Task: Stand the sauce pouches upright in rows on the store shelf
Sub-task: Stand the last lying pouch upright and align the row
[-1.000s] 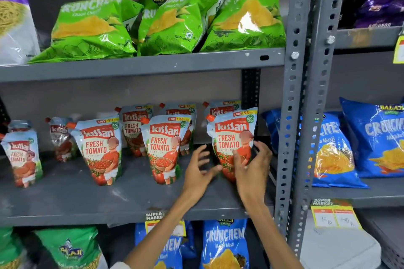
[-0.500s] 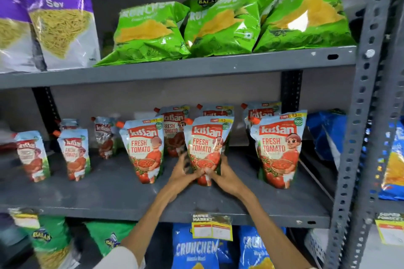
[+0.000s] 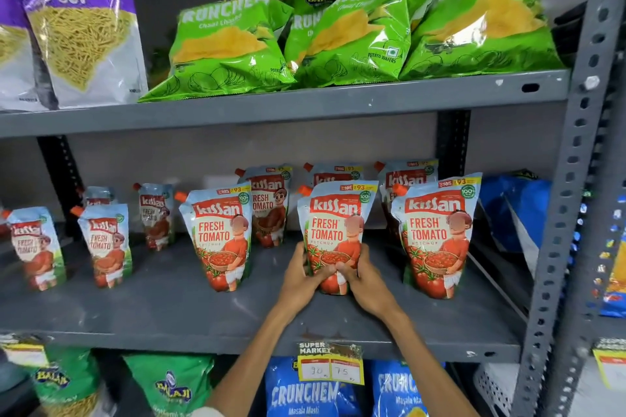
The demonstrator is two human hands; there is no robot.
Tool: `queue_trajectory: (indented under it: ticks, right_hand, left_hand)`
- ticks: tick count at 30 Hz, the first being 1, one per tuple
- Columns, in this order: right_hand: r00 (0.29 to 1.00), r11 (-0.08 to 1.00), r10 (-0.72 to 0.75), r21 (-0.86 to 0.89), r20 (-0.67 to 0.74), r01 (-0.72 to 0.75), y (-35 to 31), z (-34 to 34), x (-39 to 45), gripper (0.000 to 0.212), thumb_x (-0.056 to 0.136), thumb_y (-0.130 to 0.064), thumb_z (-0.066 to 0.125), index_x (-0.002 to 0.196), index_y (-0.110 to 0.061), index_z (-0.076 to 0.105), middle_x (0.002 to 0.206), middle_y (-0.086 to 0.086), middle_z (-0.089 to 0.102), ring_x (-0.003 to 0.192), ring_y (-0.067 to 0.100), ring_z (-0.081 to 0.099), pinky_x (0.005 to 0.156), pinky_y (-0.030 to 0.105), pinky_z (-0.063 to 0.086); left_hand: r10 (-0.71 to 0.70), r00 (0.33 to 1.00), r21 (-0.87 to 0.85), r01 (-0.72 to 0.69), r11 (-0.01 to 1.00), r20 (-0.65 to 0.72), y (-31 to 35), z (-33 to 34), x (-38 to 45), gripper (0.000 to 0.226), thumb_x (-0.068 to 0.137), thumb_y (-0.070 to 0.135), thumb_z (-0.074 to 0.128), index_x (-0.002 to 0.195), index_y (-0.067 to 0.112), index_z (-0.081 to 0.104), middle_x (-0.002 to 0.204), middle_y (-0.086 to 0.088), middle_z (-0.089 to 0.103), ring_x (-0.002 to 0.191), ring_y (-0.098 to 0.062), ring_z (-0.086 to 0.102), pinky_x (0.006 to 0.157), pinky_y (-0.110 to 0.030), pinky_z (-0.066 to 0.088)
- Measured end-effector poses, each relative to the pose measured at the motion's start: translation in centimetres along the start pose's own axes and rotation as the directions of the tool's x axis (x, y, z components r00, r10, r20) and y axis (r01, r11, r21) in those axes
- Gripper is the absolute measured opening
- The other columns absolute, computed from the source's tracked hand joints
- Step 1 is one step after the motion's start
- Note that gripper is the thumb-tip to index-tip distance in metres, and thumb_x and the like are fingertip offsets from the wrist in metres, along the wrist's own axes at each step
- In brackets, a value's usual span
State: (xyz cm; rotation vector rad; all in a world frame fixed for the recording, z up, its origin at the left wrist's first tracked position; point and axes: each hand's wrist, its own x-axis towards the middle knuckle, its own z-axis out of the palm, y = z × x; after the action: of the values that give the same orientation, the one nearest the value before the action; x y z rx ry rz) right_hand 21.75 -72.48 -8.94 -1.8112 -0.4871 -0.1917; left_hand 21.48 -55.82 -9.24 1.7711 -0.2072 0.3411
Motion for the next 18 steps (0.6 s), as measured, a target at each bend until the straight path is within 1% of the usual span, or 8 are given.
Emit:
queue_trajectory:
  ticks: [4, 7, 8, 10, 12, 13, 15, 18]
  right_hand:
    - [1.0, 1.0, 0.001, -0.021, -0.023, -0.002, 0.5, 0.2, 0.1, 0.033, 0.096, -0.037, 0.053, 0.121, -0.029, 0.033, 0.127, -0.003, 0.062, 0.108, 0.004, 0.062, 0.074, 0.005, 0.048]
    - [0.999, 0.999, 0.026, -0.041, -0.037, -0.028, 0.2, 0.1, -0.1, 0.042, 0.094, -0.04, 0.056, 0.126, -0.025, 0.032, 0.127, -0.002, 0.06, 0.112, 0.008, 0.061, 0.074, 0.005, 0.047]
    - [0.998, 0.998, 0.036, -0.04, -0.044, -0.038, 0.0, -0.1, -0.2, 0.05, 0.093, -0.04, 0.058, 0.13, -0.021, 0.031, 0.129, -0.001, 0.058, 0.116, 0.013, 0.059, 0.08, 0.008, 0.047]
    - [0.995, 0.997, 0.034, -0.06, -0.092, -0.04, -0.3, -0.2, -0.9, 0.074, 0.087, -0.042, 0.065, 0.141, -0.011, 0.025, 0.139, 0.007, 0.049, 0.128, 0.02, 0.051, 0.098, 0.028, 0.048]
    - [0.971, 0.982, -0.002, -0.182, -0.237, -0.043, -0.7, -0.3, -2.0, 0.09, 0.08, -0.049, 0.071, 0.145, -0.008, 0.024, 0.145, 0.011, 0.039, 0.134, 0.023, 0.041, 0.108, 0.039, 0.041]
    - [0.943, 0.97, -0.052, -0.242, -0.33, -0.031, -1.1, -0.1, -2.5, 0.088, 0.077, -0.051, 0.072, 0.142, -0.011, 0.028, 0.14, 0.008, 0.04, 0.13, 0.022, 0.042, 0.105, 0.038, 0.042]
    - [0.868, 0.953, -0.177, -0.302, -0.465, 0.032, -1.9, 0.6, -3.5, 0.066, 0.077, -0.046, 0.074, 0.127, -0.024, 0.038, 0.119, -0.005, 0.044, 0.112, 0.015, 0.048, 0.092, 0.031, 0.047]
    - [0.843, 0.961, -0.229, -0.25, -0.487, 0.117, -3.8, 3.1, -3.4, 0.041, 0.081, -0.035, 0.073, 0.109, -0.035, 0.043, 0.1, -0.011, 0.051, 0.091, 0.01, 0.055, 0.076, 0.027, 0.051]
  left_hand:
    - [0.005, 1.0, -0.014, -0.006, 1.0, -0.006, 0.0, 0.1, -0.1, 0.06, 0.07, 0.043, 0.085, 0.119, 0.04, 0.051, 0.124, 0.011, 0.068, 0.115, -0.003, 0.066, 0.094, -0.025, 0.054]
    - [0.004, 1.0, -0.009, -0.004, 1.0, -0.01, 0.5, 0.2, -0.4, 0.058, 0.075, 0.034, 0.084, 0.122, 0.037, 0.05, 0.128, 0.005, 0.067, 0.113, -0.001, 0.066, 0.088, -0.017, 0.054]
    - [-0.001, 1.0, -0.013, 0.001, 1.0, -0.013, 0.7, 0.2, -0.5, 0.063, 0.076, 0.03, 0.084, 0.128, 0.033, 0.048, 0.131, 0.002, 0.066, 0.114, -0.002, 0.065, 0.086, -0.015, 0.054]
    - [-0.011, 1.0, -0.037, 0.01, 0.999, -0.014, 0.9, -0.1, -1.1, 0.082, 0.076, 0.026, 0.085, 0.144, 0.026, 0.039, 0.135, 0.0, 0.061, 0.118, -0.009, 0.062, 0.087, -0.015, 0.052]
    - [-0.015, 1.0, -0.071, 0.014, 0.997, -0.008, 1.0, -0.9, -2.1, 0.096, 0.074, 0.026, 0.086, 0.152, 0.025, 0.03, 0.137, 0.005, 0.054, 0.123, -0.012, 0.057, 0.09, -0.015, 0.05]
    - [-0.013, 1.0, -0.069, 0.012, 0.998, -0.017, 0.9, -1.6, -2.7, 0.098, 0.073, 0.027, 0.087, 0.154, 0.026, 0.029, 0.138, 0.006, 0.051, 0.125, -0.013, 0.055, 0.091, -0.017, 0.049]
    - [0.01, 0.998, -0.035, -0.012, 0.999, -0.059, 0.9, -3.3, -3.8, 0.093, 0.073, 0.029, 0.087, 0.15, 0.028, 0.035, 0.138, 0.006, 0.053, 0.122, -0.014, 0.058, 0.09, -0.02, 0.051]
    - [0.102, 0.983, -0.016, -0.105, 0.994, -0.151, 1.8, -6.7, -4.9, 0.068, 0.078, 0.021, 0.084, 0.136, 0.026, 0.05, 0.125, 0.001, 0.063, 0.111, -0.015, 0.065, 0.083, -0.021, 0.057]
